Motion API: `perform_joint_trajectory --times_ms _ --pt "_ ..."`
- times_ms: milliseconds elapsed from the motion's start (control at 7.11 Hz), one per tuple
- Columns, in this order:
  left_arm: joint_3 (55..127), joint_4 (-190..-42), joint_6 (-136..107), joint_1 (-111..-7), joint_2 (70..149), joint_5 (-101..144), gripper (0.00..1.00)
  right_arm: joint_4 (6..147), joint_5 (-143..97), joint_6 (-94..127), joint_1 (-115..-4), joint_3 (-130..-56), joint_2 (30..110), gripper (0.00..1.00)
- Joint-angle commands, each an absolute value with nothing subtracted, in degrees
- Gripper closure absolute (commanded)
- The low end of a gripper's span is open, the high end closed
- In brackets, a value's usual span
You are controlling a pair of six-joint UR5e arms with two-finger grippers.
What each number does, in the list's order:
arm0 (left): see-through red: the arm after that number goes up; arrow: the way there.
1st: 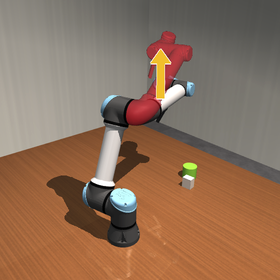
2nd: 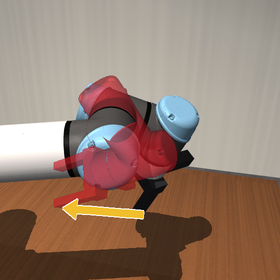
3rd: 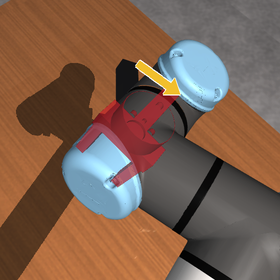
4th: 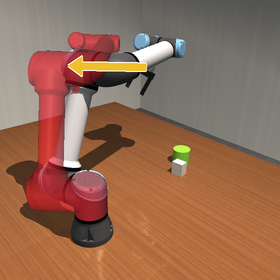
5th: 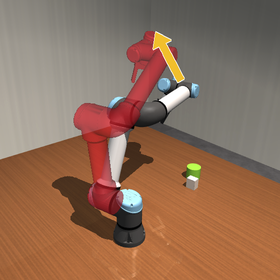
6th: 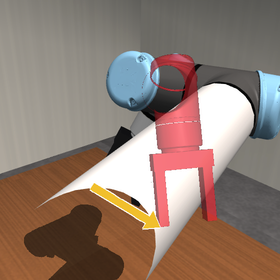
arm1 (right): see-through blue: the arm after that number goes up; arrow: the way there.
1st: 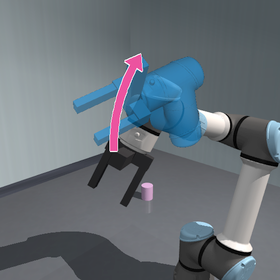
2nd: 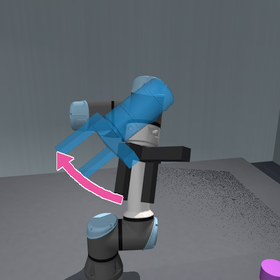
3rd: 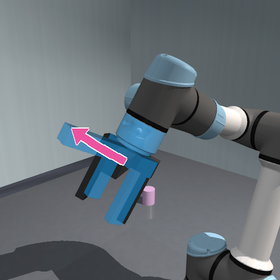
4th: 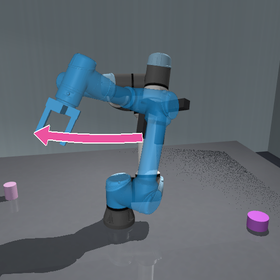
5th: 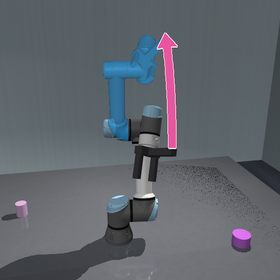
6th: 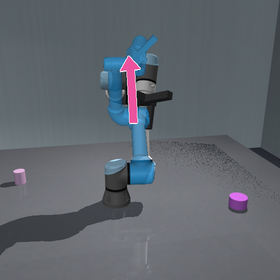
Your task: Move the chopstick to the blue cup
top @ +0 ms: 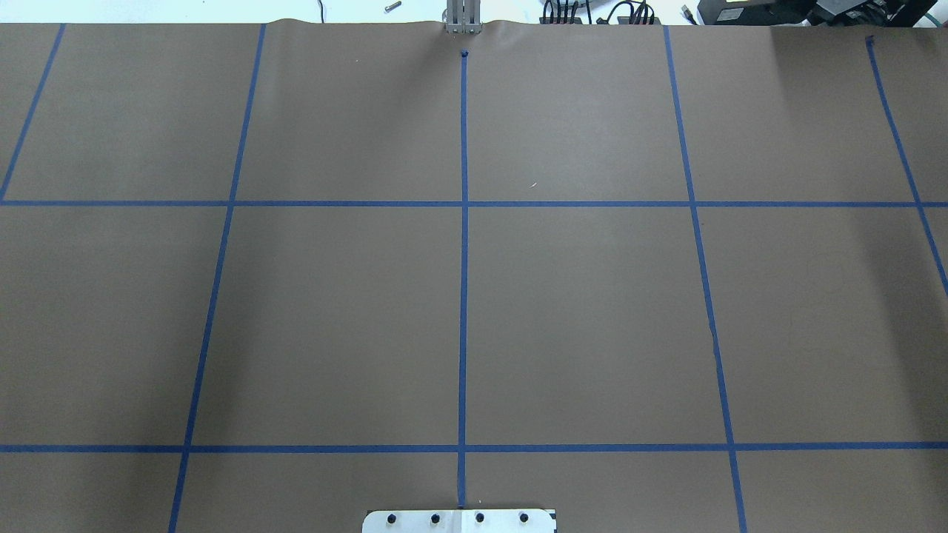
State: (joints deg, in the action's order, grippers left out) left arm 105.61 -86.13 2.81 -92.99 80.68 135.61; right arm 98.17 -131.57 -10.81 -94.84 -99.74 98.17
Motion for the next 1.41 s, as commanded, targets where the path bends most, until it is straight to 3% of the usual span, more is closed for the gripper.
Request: perform_joint_trajectory --times_ms 0,843,1265 --pt "105.99 -86.13 2.99 -92.99 80.6 135.62 0.02 98.17 -131.57 -10.81 -94.83 -99.76 98.17 0.0" --pt "111.79 -86.48 2.55 -93.16 82.61 135.26 0.02 94.34 -132.09 -10.81 -94.92 -103.97 97.82 0.0" --pt "105.76 -101.55 2.37 -93.25 86.4 135.78 0.02 81.24 -132.19 -9.85 -94.92 -100.99 99.05 0.0"
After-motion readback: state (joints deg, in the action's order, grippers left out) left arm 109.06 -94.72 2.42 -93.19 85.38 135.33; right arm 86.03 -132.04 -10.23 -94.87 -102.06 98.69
